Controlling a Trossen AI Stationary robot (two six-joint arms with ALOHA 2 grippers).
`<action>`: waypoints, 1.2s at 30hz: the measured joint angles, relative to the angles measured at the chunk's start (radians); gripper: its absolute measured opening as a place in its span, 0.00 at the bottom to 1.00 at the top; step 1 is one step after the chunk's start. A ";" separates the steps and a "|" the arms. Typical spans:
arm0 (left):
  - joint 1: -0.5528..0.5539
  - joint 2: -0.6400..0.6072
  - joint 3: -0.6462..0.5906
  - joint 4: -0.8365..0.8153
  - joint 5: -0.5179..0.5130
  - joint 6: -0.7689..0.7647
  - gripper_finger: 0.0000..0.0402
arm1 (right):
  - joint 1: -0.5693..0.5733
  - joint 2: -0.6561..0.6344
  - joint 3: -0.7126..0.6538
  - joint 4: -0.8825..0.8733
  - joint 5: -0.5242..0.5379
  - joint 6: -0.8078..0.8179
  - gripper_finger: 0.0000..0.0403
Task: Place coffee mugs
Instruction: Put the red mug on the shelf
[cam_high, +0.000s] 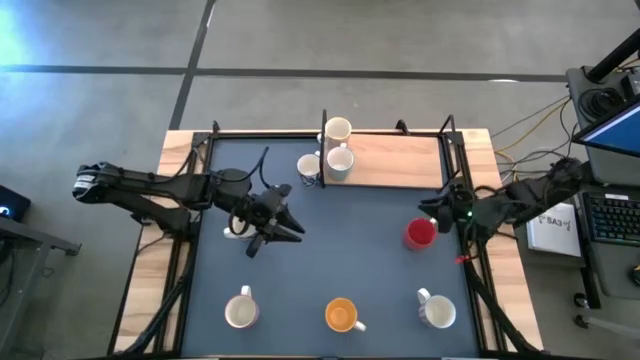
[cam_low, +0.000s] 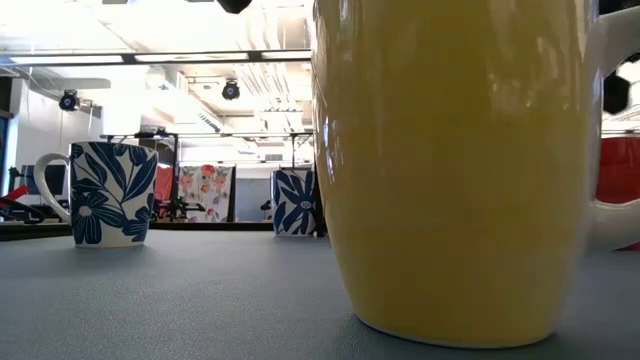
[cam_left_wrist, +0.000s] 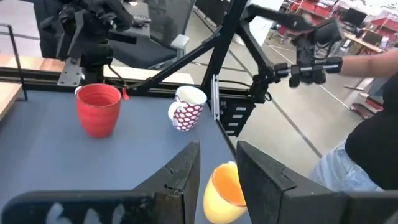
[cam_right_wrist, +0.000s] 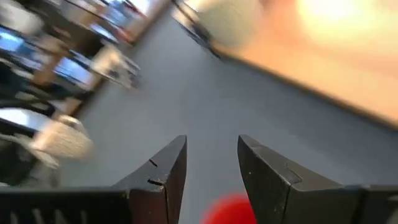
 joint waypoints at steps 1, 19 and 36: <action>0.000 -0.009 -0.008 0.000 -0.003 0.000 0.22 | 0.000 0.022 0.031 -0.073 -0.031 0.058 0.33; 0.005 -0.065 -0.023 -0.061 -0.029 0.023 0.22 | -0.013 0.351 0.162 -0.352 -0.282 0.284 0.33; 0.024 -0.126 -0.023 -0.155 -0.029 0.065 0.22 | -0.089 0.496 0.160 -0.340 -0.303 0.201 0.32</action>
